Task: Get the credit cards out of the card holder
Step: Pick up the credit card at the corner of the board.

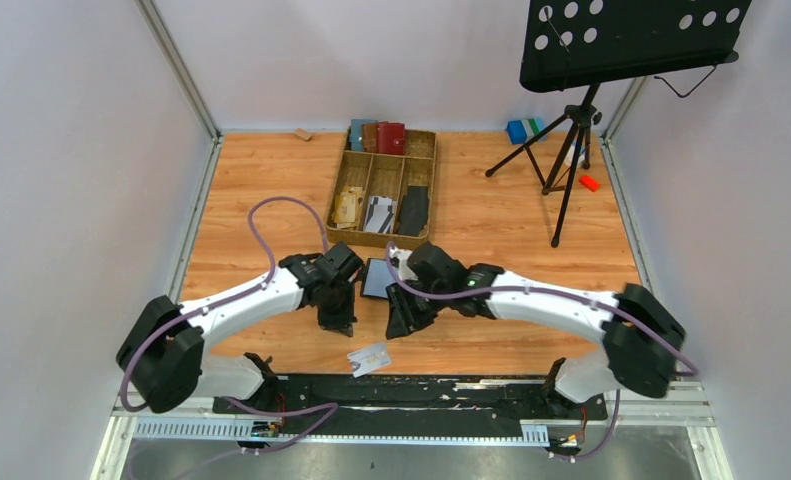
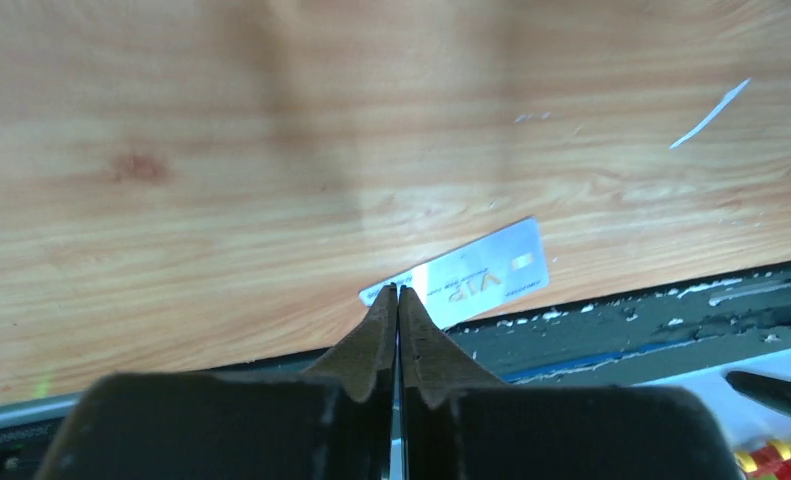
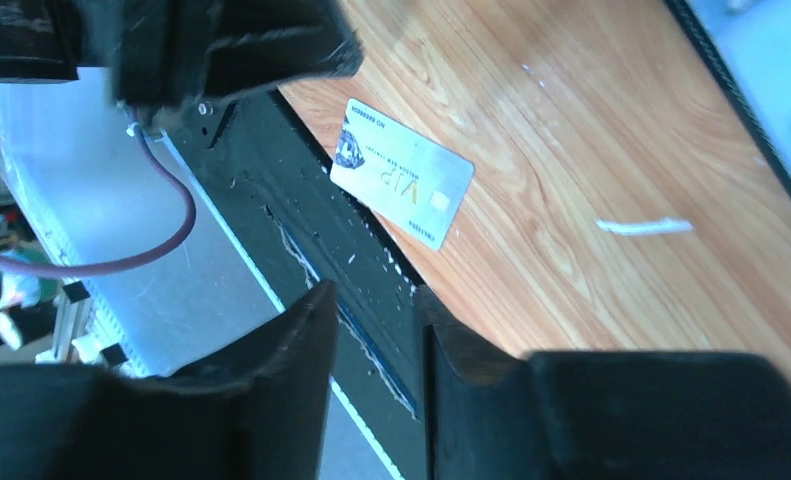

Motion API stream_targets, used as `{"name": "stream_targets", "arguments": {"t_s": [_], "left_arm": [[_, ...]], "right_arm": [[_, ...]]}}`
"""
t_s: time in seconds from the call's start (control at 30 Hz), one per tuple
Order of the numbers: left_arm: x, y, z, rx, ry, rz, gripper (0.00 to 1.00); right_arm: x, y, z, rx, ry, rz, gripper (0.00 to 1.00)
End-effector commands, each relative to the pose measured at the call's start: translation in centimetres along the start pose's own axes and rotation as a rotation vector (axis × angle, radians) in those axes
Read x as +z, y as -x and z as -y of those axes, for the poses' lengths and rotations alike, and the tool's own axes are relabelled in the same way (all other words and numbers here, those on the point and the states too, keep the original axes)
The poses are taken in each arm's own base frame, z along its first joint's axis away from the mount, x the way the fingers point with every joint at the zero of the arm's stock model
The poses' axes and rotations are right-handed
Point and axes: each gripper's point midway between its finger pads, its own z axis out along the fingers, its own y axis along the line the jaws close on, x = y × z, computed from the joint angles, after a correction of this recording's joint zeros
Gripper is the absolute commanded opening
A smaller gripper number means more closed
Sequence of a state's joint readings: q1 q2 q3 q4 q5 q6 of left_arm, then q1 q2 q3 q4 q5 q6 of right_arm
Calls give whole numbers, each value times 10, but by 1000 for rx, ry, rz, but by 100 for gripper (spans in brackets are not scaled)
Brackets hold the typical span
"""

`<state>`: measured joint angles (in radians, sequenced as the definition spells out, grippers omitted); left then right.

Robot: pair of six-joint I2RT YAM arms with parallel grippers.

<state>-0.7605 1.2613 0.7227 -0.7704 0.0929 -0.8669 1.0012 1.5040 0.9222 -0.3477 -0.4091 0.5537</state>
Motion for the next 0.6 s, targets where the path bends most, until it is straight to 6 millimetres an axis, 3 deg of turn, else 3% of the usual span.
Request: {"name": "stream_targets", "arguments": {"t_s": [0.0, 0.1, 0.23, 0.33, 0.47, 0.57], "left_arm": [[-6, 34, 15, 162, -2, 57, 0], [-3, 43, 31, 220, -39, 45, 0], [9, 43, 38, 274, -39, -28, 0], [19, 39, 38, 311, -41, -81, 0], [27, 35, 32, 353, -13, -138, 0], [31, 29, 31, 364, -14, -183, 0]], "right_arm": [[-37, -2, 4, -221, -81, 143, 43], [-56, -8, 6, -352, -138, 224, 70], [-86, -3, 6, -522, -265, 397, 77], [-96, 4, -6, -690, -262, 507, 96], [-93, 6, -30, -964, -229, 584, 100], [-76, -1, -45, -1126, -188, 485, 100]]}}
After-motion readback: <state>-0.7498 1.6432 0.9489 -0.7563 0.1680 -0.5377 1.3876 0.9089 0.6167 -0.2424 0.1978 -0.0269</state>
